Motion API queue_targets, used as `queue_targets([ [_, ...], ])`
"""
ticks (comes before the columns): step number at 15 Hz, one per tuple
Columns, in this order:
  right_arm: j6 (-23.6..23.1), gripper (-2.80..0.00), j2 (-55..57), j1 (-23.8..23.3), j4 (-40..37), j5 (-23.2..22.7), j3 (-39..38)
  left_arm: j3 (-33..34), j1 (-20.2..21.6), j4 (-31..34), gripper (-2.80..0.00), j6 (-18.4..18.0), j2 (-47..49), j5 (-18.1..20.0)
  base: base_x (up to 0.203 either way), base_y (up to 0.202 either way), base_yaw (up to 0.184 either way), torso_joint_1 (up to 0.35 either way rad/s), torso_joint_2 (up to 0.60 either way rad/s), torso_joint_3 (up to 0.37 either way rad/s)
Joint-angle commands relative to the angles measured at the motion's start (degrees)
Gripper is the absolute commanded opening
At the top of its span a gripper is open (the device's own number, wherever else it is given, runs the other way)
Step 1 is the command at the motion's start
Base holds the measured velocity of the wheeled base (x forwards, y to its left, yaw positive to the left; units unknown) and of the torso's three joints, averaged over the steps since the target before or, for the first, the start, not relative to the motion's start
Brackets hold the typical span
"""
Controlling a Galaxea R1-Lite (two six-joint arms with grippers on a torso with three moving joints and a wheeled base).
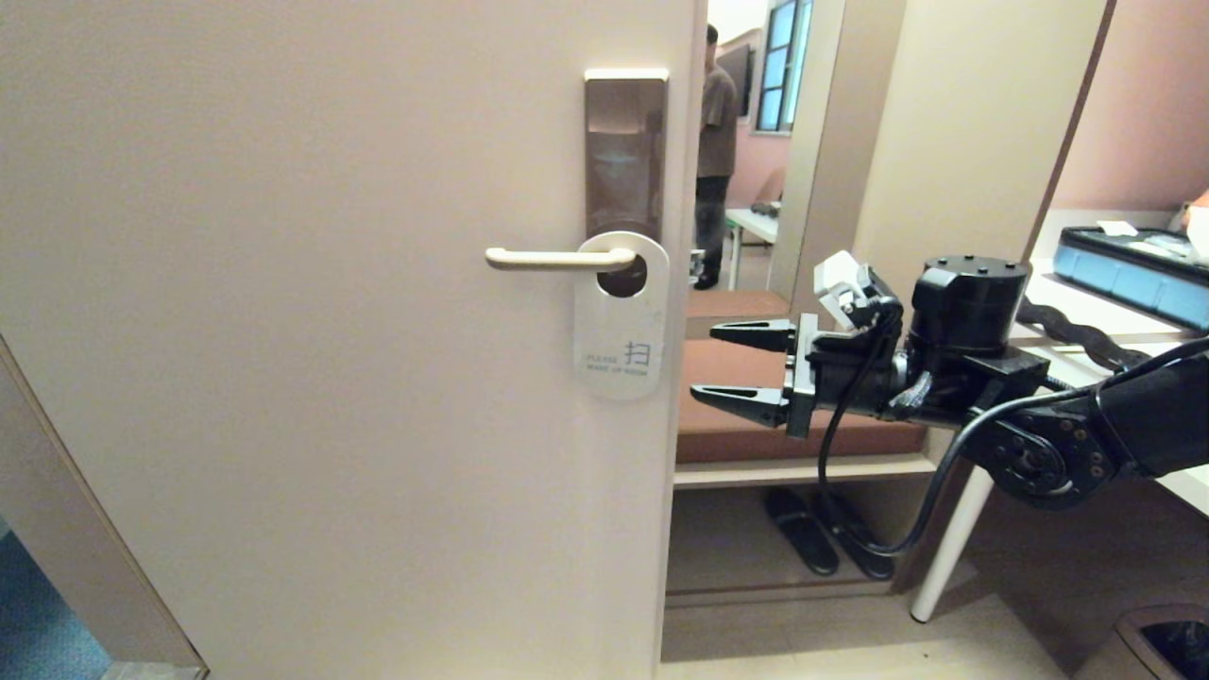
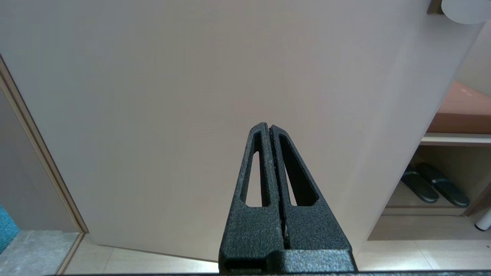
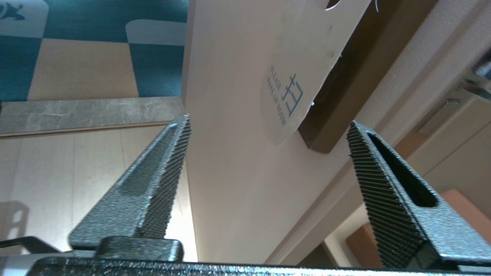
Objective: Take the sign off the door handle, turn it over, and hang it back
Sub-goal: Take down the sign
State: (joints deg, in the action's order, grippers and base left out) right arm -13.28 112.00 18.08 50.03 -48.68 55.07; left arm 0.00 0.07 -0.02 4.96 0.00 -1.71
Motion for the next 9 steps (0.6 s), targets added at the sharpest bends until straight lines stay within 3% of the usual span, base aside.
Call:
queue_targets([
  [1,-0.1,0.00,3.0,0.0,0.6,-0.3,2.4,0.0,0.0,0.0,-2.80,0.0,0.1,-0.1,0.000,0.000,0.000,0.000,0.00,0.000],
  [9,0.8,0.00,8.5,0.1,0.6,-0.3,9.5,0.0,0.0,-0.1,-2.80,0.0,0.1,-0.1,0.000,0.000,0.000,0.000,0.00,0.000],
])
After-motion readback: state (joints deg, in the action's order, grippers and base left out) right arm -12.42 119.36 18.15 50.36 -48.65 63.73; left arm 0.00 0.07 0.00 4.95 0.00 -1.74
